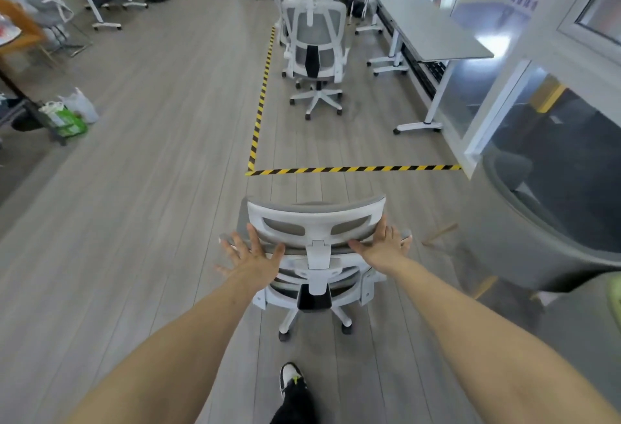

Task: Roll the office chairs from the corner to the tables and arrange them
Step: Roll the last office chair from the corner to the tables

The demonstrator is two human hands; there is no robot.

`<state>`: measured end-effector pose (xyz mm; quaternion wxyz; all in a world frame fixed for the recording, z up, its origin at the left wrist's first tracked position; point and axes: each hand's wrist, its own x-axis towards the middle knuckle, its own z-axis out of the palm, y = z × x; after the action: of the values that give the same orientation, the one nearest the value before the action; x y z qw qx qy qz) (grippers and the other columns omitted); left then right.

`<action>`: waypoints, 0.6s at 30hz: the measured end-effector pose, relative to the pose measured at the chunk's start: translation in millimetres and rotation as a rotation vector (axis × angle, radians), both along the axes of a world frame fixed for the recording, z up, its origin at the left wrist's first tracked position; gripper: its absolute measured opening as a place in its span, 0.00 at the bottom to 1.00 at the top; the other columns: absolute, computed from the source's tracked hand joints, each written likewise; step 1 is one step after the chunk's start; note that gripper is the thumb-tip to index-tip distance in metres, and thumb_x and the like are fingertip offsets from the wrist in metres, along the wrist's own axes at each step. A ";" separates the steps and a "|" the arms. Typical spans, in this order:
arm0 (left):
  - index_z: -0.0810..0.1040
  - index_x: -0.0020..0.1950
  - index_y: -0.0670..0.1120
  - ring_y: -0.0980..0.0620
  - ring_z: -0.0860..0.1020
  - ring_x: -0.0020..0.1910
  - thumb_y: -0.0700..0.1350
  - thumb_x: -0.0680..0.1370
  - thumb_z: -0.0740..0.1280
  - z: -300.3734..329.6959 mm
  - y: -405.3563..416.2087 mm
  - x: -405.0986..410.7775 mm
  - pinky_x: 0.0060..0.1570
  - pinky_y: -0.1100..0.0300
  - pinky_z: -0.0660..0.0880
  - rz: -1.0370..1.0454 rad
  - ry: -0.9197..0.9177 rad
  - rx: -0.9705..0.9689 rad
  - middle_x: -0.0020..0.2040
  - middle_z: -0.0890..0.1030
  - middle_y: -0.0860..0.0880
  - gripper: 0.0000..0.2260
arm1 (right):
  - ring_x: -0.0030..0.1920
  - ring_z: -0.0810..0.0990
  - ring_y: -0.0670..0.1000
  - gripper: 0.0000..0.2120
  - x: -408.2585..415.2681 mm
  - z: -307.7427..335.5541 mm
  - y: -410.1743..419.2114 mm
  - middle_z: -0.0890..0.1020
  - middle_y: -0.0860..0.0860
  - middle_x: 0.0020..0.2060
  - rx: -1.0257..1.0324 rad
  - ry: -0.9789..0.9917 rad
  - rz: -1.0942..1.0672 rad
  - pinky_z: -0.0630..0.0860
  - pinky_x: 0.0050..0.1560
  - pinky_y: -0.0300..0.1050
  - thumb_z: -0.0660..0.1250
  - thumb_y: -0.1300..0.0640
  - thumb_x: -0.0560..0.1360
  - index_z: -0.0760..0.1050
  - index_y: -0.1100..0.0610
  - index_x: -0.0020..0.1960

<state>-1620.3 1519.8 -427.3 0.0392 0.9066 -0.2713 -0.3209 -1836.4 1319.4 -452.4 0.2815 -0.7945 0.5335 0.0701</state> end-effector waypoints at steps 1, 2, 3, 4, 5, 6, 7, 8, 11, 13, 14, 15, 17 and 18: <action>0.25 0.80 0.55 0.40 0.26 0.79 0.76 0.77 0.43 0.5 -18.4 16.5 0.74 0.27 0.40 -0.007 -0.006 0.000 0.82 0.29 0.45 0.43 | 0.83 0.42 0.53 0.54 16.7 -1.0 -17.9 0.50 0.53 0.84 -0.008 0.000 -0.004 0.36 0.79 0.65 0.56 0.24 0.75 0.28 0.52 0.82; 0.26 0.80 0.54 0.40 0.26 0.79 0.76 0.78 0.43 2.0 -36.0 33.2 0.74 0.27 0.40 -0.012 -0.011 -0.001 0.82 0.29 0.45 0.43 | 0.83 0.40 0.53 0.54 33.9 -1.5 -35.7 0.48 0.52 0.84 -0.010 0.004 -0.005 0.35 0.79 0.65 0.55 0.25 0.76 0.28 0.52 0.82; 0.26 0.80 0.54 0.40 0.26 0.79 0.76 0.78 0.43 2.7 -53.2 50.0 0.74 0.27 0.41 -0.015 -0.005 -0.005 0.82 0.29 0.44 0.43 | 0.83 0.38 0.53 0.54 50.9 -1.4 -52.9 0.46 0.52 0.84 -0.002 0.006 -0.009 0.34 0.79 0.65 0.55 0.25 0.76 0.27 0.52 0.82; 0.26 0.80 0.54 0.40 0.26 0.79 0.76 0.78 0.42 2.5 -70.5 66.6 0.74 0.27 0.41 -0.016 0.003 -0.012 0.82 0.29 0.44 0.43 | 0.83 0.37 0.53 0.54 67.1 -1.1 -69.9 0.45 0.52 0.84 0.005 0.002 -0.012 0.33 0.78 0.65 0.55 0.25 0.76 0.26 0.52 0.81; 0.26 0.81 0.54 0.39 0.27 0.79 0.76 0.77 0.42 2.1 -87.6 82.6 0.74 0.27 0.41 -0.018 -0.001 -0.016 0.82 0.29 0.44 0.43 | 0.83 0.37 0.53 0.54 82.6 -1.7 -86.7 0.44 0.51 0.84 0.005 -0.006 -0.015 0.33 0.78 0.65 0.56 0.25 0.76 0.26 0.52 0.81; 0.27 0.81 0.53 0.39 0.28 0.80 0.76 0.77 0.42 1.3 -104.9 98.4 0.75 0.27 0.41 -0.018 -0.015 -0.019 0.82 0.29 0.43 0.43 | 0.83 0.37 0.53 0.54 97.1 -3.0 -103.4 0.44 0.51 0.84 0.001 -0.012 -0.017 0.34 0.79 0.65 0.56 0.25 0.76 0.26 0.51 0.81; 0.27 0.81 0.53 0.39 0.29 0.80 0.77 0.77 0.41 -0.2 -122.5 113.7 0.75 0.26 0.42 -0.017 -0.029 -0.021 0.82 0.30 0.43 0.43 | 0.83 0.37 0.53 0.54 111.2 -3.1 -119.8 0.43 0.51 0.84 0.001 -0.018 -0.018 0.34 0.79 0.66 0.56 0.25 0.76 0.27 0.51 0.81; 0.27 0.81 0.53 0.38 0.29 0.80 0.77 0.77 0.41 -1.3 -140.4 129.0 0.75 0.26 0.42 -0.015 -0.036 -0.024 0.82 0.30 0.43 0.43 | 0.83 0.37 0.53 0.54 125.1 -2.9 -137.0 0.43 0.51 0.84 0.002 -0.023 -0.016 0.34 0.79 0.66 0.56 0.25 0.76 0.27 0.51 0.82; 0.27 0.81 0.54 0.38 0.28 0.79 0.77 0.77 0.42 -7.9 -200.3 173.9 0.74 0.25 0.40 -0.007 -0.036 -0.028 0.82 0.30 0.43 0.43 | 0.83 0.38 0.54 0.54 168.5 -4.5 -195.4 0.45 0.51 0.84 -0.020 -0.061 -0.010 0.33 0.78 0.67 0.58 0.26 0.75 0.29 0.51 0.82; 0.27 0.81 0.55 0.38 0.28 0.80 0.77 0.77 0.43 -13.4 -241.4 202.0 0.73 0.24 0.41 0.029 -0.045 -0.040 0.83 0.31 0.44 0.43 | 0.83 0.40 0.55 0.54 198.9 -6.5 -237.2 0.47 0.51 0.84 -0.039 -0.081 -0.003 0.34 0.78 0.68 0.58 0.26 0.75 0.30 0.51 0.82; 0.27 0.80 0.55 0.39 0.28 0.80 0.77 0.77 0.43 -15.4 -262.6 216.8 0.73 0.24 0.41 0.044 -0.055 -0.047 0.83 0.32 0.44 0.43 | 0.83 0.40 0.55 0.54 215.8 -7.5 -258.7 0.48 0.51 0.84 -0.046 -0.086 0.001 0.35 0.78 0.68 0.58 0.26 0.75 0.30 0.52 0.83; 0.27 0.80 0.56 0.39 0.28 0.79 0.77 0.77 0.44 -18.0 -284.7 233.5 0.73 0.24 0.41 0.051 -0.065 -0.047 0.83 0.32 0.45 0.43 | 0.83 0.40 0.54 0.54 233.6 -8.0 -280.5 0.48 0.51 0.84 -0.052 -0.093 0.003 0.35 0.78 0.68 0.59 0.27 0.75 0.31 0.52 0.83; 0.27 0.81 0.55 0.38 0.28 0.79 0.76 0.77 0.43 -19.8 -330.0 270.9 0.73 0.24 0.41 0.055 -0.076 -0.039 0.83 0.32 0.44 0.43 | 0.83 0.40 0.54 0.54 271.5 -7.9 -325.4 0.48 0.51 0.84 -0.069 -0.115 0.012 0.35 0.78 0.68 0.59 0.27 0.75 0.33 0.52 0.83; 0.27 0.81 0.55 0.38 0.29 0.80 0.76 0.77 0.43 -18.5 -352.5 291.0 0.73 0.24 0.41 0.055 -0.084 -0.029 0.83 0.32 0.44 0.43 | 0.83 0.41 0.54 0.53 291.1 -8.5 -348.8 0.49 0.51 0.84 -0.077 -0.125 0.019 0.35 0.78 0.68 0.59 0.27 0.75 0.33 0.53 0.83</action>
<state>-1329.3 1167.4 -445.8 0.0497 0.9256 -0.2525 -0.2775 -1545.2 970.6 -460.9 0.2827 -0.8125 0.5098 0.0026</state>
